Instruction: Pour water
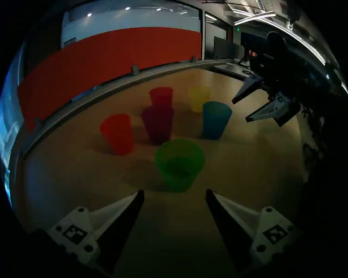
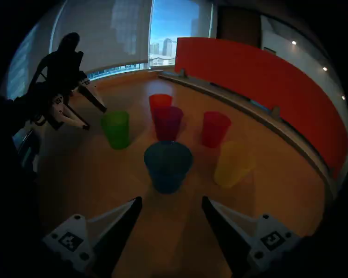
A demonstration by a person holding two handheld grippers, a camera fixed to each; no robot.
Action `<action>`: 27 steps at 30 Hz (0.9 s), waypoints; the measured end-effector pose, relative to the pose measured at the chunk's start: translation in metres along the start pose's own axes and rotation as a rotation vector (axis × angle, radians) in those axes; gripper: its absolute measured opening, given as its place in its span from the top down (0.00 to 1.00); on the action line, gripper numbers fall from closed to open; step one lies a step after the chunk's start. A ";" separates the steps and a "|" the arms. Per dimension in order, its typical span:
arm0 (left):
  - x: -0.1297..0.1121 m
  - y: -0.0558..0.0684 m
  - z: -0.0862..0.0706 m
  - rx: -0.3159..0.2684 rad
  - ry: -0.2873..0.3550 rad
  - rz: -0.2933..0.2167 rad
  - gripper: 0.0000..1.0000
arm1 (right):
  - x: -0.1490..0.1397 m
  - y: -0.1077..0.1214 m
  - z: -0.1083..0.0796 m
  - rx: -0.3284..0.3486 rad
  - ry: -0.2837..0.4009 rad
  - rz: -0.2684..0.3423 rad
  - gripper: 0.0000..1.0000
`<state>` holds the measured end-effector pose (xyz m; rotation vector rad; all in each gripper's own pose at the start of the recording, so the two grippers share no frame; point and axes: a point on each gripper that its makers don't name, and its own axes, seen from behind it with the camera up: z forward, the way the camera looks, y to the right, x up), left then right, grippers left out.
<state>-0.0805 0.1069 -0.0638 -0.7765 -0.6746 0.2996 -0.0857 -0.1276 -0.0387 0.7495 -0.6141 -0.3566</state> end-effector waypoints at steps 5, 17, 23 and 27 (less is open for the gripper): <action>0.005 -0.006 -0.015 0.053 0.045 -0.012 0.01 | 0.002 0.004 -0.010 -0.036 0.035 0.044 0.00; 0.035 -0.032 -0.047 0.251 0.254 -0.073 0.02 | 0.017 0.022 -0.034 -0.175 0.178 0.154 0.00; 0.045 -0.045 -0.060 0.352 0.342 -0.118 0.02 | 0.026 0.035 -0.047 -0.258 0.259 0.201 0.00; 0.049 -0.055 -0.072 0.431 0.395 -0.126 0.02 | 0.034 0.045 -0.059 -0.324 0.315 0.216 0.00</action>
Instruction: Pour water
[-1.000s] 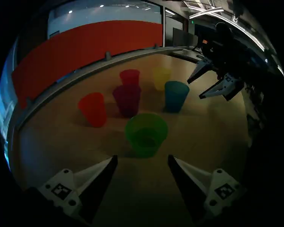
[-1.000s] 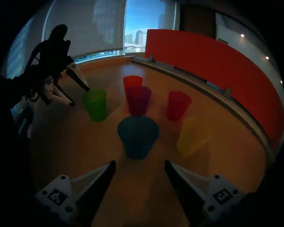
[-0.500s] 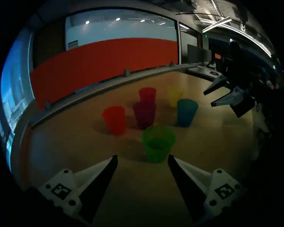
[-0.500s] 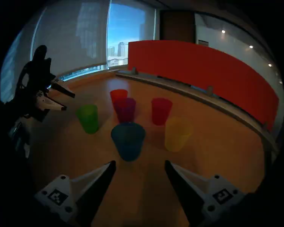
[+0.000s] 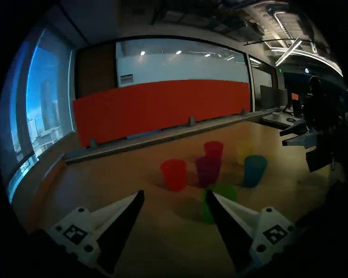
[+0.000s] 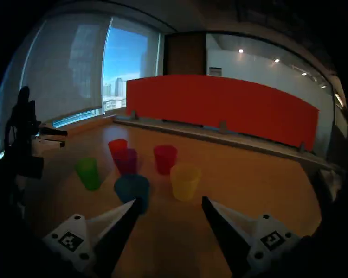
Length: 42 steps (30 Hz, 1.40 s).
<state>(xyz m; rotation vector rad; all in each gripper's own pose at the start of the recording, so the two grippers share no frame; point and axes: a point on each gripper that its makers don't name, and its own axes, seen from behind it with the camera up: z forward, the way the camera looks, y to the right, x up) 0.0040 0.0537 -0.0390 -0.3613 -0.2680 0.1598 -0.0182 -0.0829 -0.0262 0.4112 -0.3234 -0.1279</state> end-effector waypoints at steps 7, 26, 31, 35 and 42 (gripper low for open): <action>0.009 -0.015 -0.008 0.099 0.084 -0.026 0.02 | 0.023 0.022 -0.012 -0.138 0.111 0.001 0.00; 0.037 -0.040 -0.030 0.281 0.261 -0.071 0.02 | 0.051 0.053 -0.042 -0.381 0.277 0.029 0.01; 0.046 -0.046 -0.033 0.326 0.302 -0.084 0.02 | 0.058 0.062 -0.045 -0.413 0.297 0.050 0.00; 0.050 -0.048 -0.034 0.347 0.337 -0.100 0.02 | 0.060 0.070 -0.047 -0.431 0.300 0.062 0.00; 0.036 -0.045 -0.020 0.342 0.336 -0.116 0.02 | 0.061 0.081 -0.049 -0.465 0.302 0.104 0.01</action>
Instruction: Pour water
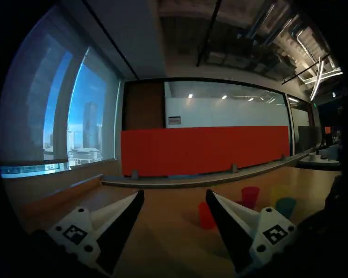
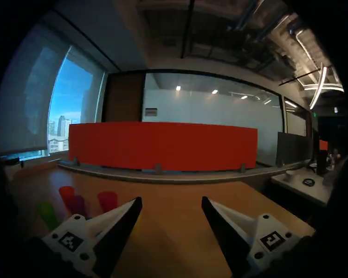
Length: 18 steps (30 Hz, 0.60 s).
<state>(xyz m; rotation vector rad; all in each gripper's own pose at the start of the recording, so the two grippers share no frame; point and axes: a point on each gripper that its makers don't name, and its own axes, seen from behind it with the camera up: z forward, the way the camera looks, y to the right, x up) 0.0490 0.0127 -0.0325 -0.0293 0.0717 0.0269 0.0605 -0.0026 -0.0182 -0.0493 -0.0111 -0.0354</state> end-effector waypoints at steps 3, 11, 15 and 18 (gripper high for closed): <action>-0.009 -0.001 0.004 0.006 -0.006 -0.003 0.02 | 0.000 0.002 0.001 -0.007 0.000 0.019 0.00; -0.026 -0.003 0.011 0.009 -0.004 -0.004 0.01 | -0.007 0.008 -0.001 -0.033 -0.018 0.032 0.00; -0.035 -0.006 0.013 0.014 -0.012 -0.002 0.01 | -0.009 0.010 -0.004 -0.038 -0.026 0.026 0.00; -0.039 -0.006 0.014 0.012 -0.015 -0.007 0.01 | -0.010 0.012 -0.004 -0.044 -0.029 0.026 0.01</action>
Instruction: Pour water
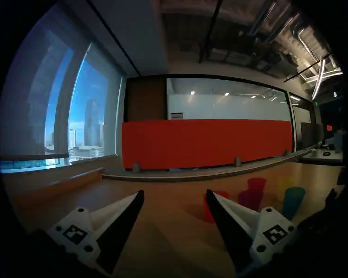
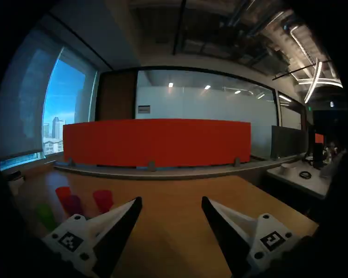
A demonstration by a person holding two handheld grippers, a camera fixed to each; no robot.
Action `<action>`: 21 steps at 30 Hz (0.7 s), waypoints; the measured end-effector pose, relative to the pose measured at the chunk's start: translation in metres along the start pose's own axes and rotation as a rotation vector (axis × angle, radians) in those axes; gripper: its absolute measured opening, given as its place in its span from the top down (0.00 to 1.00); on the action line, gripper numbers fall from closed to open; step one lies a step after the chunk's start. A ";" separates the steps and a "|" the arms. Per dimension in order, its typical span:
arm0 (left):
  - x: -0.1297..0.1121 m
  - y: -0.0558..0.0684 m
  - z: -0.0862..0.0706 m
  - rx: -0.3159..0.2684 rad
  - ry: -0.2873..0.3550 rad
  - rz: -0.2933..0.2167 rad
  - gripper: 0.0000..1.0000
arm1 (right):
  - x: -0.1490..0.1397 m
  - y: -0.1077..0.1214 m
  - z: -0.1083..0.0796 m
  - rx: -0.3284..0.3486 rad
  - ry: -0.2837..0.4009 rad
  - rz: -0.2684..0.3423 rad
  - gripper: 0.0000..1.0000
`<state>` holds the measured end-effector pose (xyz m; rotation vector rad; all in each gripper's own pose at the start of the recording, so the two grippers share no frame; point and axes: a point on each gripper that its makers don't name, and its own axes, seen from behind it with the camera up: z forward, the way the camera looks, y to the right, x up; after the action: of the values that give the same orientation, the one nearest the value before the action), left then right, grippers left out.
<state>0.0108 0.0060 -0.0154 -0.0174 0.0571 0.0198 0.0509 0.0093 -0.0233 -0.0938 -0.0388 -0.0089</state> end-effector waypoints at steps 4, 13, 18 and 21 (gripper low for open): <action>-0.001 0.000 0.001 -0.002 0.003 -0.013 0.02 | -0.001 -0.001 0.001 0.003 -0.003 0.003 0.00; -0.009 -0.002 0.002 0.003 -0.010 -0.019 0.01 | 0.000 -0.002 0.000 0.004 -0.007 -0.010 0.00; -0.012 -0.004 0.002 0.007 -0.018 -0.025 0.01 | 0.002 -0.003 -0.001 0.006 -0.006 -0.013 0.00; -0.012 -0.004 0.002 0.010 -0.018 -0.024 0.02 | 0.003 -0.002 -0.002 0.009 -0.006 -0.012 0.01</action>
<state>-0.0011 0.0013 -0.0127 -0.0084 0.0386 -0.0047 0.0540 0.0066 -0.0251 -0.0848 -0.0456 -0.0206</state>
